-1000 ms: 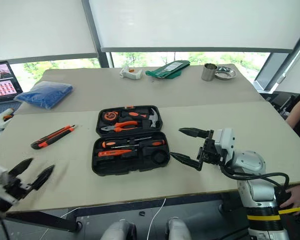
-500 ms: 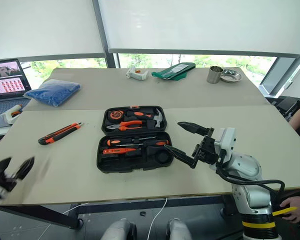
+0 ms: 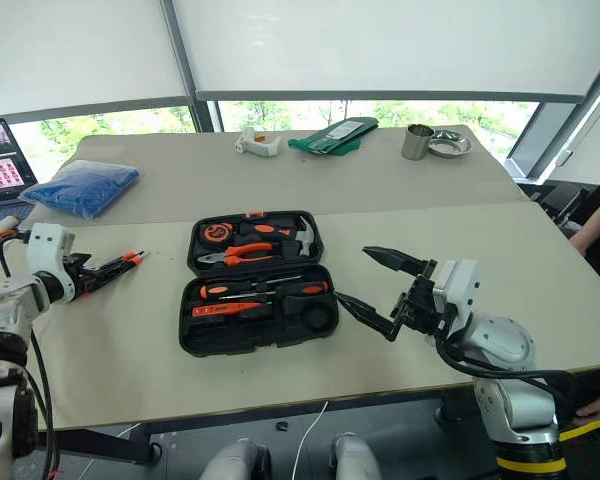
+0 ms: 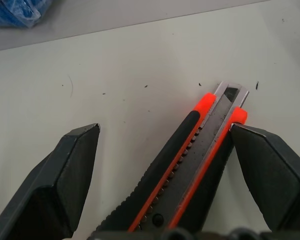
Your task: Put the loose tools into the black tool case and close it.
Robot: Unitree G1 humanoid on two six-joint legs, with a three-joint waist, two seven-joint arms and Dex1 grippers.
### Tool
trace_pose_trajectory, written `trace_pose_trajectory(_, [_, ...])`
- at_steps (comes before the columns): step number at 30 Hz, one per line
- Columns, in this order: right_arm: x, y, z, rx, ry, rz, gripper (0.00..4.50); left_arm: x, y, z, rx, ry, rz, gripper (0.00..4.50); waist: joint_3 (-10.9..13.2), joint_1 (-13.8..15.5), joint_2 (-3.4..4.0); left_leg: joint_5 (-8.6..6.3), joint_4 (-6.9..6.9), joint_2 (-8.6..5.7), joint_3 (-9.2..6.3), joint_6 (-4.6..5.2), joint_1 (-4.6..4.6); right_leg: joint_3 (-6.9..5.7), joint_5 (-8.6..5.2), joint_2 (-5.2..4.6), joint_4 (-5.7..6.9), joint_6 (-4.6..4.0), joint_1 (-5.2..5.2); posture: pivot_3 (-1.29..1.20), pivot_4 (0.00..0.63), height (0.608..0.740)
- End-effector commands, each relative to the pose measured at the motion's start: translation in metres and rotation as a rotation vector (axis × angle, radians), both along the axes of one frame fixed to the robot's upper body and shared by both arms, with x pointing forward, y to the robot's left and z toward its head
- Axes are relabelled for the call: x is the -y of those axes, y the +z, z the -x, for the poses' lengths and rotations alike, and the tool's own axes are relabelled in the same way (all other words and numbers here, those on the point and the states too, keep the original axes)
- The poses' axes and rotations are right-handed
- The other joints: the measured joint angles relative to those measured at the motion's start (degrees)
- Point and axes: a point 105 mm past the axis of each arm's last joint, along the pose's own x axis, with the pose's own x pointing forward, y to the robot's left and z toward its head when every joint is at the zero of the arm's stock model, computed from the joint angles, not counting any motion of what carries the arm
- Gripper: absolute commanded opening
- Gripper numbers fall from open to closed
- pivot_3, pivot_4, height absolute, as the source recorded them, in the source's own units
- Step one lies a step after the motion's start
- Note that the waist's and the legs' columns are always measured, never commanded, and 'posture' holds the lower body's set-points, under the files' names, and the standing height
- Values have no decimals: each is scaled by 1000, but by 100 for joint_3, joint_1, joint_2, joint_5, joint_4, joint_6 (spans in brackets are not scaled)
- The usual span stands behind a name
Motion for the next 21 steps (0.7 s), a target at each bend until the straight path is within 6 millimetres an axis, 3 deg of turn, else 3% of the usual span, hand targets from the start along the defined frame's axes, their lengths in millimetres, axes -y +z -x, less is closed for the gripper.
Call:
trace_pose_trajectory(1, [4, 14, 6, 49, -20, 1, 4500, -13, 0, 7, -77, 11, -34, 4450, 0, -5, -1, 0, 1, 0, 1, 0, 1, 2, 0, 0, 1, 1, 0, 0, 150, 740])
trace_pose_trajectory(8, [6, 16, 7, 50, -24, 7, 4500, 1, -6, 14, -171, -148, 13, 4450, 0, 7, -1, 1, 6, 2, 1, -2, 7, 3, -1, -2, 10, -1, 1, 0, 150, 740])
trace_pose_trajectory(17, [5, 16, 5, 43, -1, 17, 4500, 5, -22, 17, -223, -166, -2, 4450, 0, 37, -6, 1, 8, 0, 1, 0, 4, 6, -1, -2, 8, 0, 1, 0, 150, 740])
trace_pose_trajectory(21, [4, 15, 5, 37, 4, 21, 4500, 9, -24, 18, -201, -180, 31, 3472, 0, 49, -6, 2, 9, 0, 1, 0, 5, 6, 0, -2, 11, 0, 1, 0, 150, 740])
